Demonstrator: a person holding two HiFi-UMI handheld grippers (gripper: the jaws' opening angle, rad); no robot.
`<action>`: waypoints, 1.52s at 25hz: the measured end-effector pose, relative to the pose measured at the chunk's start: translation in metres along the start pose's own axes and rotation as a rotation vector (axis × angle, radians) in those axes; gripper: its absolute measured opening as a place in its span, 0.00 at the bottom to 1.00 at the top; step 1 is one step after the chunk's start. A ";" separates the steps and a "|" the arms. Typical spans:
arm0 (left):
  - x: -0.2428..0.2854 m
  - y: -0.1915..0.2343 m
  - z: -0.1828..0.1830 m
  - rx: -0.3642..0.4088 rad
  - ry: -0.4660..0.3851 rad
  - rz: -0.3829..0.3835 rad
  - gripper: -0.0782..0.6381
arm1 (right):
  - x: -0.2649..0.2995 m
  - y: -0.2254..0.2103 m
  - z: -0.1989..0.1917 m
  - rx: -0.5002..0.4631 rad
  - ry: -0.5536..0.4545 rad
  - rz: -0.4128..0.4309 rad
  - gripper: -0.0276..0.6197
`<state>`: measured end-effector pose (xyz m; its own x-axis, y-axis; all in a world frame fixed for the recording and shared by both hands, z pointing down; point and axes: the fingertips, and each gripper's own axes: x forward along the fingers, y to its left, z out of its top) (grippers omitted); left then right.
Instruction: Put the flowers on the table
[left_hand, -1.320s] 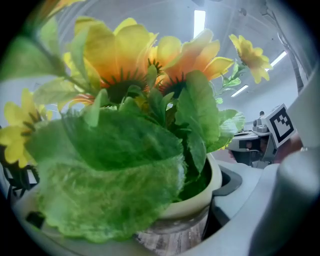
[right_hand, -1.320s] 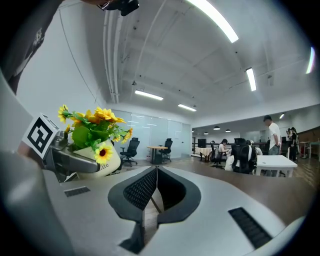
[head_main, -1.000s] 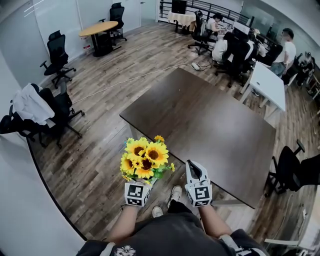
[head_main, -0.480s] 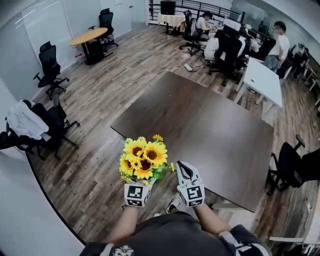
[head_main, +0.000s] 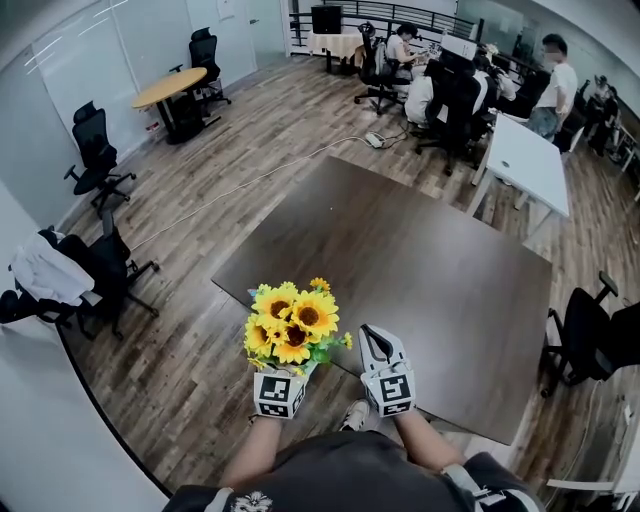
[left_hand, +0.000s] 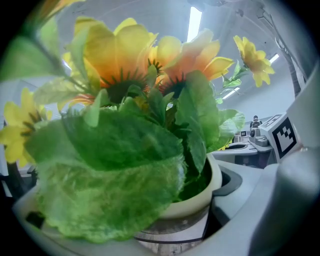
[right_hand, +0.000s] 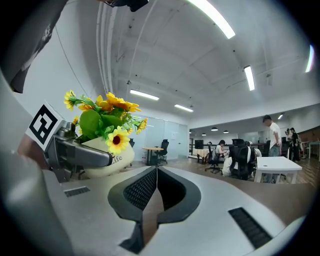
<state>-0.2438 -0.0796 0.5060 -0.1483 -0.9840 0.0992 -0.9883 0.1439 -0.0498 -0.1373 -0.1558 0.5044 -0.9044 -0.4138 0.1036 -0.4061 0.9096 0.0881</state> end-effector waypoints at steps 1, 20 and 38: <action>0.007 0.000 0.002 0.002 0.002 -0.002 0.86 | 0.003 -0.008 0.000 0.003 -0.001 -0.005 0.08; 0.144 -0.056 0.013 0.046 0.072 -0.037 0.86 | 0.010 -0.199 -0.022 0.079 -0.036 -0.083 0.08; 0.205 -0.036 -0.013 0.124 0.087 -0.286 0.86 | 0.047 -0.187 -0.040 0.057 0.048 -0.242 0.08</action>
<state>-0.2391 -0.2852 0.5407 0.1271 -0.9692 0.2109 -0.9795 -0.1562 -0.1274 -0.0984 -0.3469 0.5323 -0.7734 -0.6197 0.1333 -0.6178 0.7840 0.0601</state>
